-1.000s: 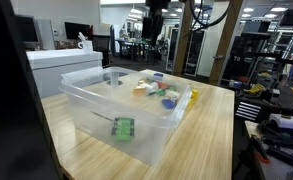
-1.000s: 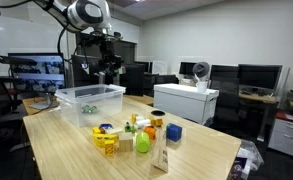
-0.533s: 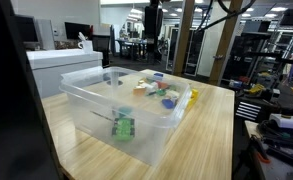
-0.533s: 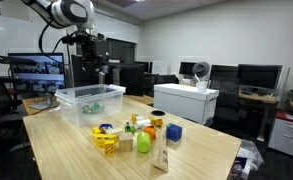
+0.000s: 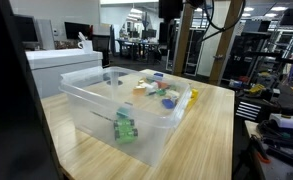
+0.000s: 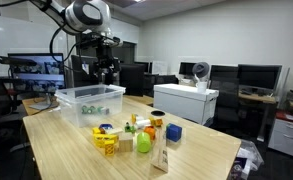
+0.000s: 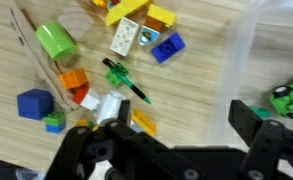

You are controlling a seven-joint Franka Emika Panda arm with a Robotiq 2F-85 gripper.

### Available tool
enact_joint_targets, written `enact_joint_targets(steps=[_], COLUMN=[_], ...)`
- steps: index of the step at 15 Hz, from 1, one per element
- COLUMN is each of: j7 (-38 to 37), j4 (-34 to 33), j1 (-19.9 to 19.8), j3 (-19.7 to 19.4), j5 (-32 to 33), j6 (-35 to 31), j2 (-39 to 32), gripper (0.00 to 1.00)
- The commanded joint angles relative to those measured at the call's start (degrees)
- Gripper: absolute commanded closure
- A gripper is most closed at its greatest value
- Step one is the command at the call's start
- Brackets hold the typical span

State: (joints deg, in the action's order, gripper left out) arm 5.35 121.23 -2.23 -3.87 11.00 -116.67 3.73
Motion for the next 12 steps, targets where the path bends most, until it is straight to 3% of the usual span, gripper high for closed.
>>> enact_joint_targets(steps=[1, 7, 12], j7=[-1.02, -0.75, -0.69], j4=[1.02, 4.48, 1.95], j1=[-3.31, -5.31, -5.35], j3=[-2.45, -4.74, -5.24], j5=[4.67, 6.45, 6.98], j6=[-1.95, -9.12, -16.37], j2=[-2.43, -9.72, -19.42], gripper=[0.00, 0.00, 0.00])
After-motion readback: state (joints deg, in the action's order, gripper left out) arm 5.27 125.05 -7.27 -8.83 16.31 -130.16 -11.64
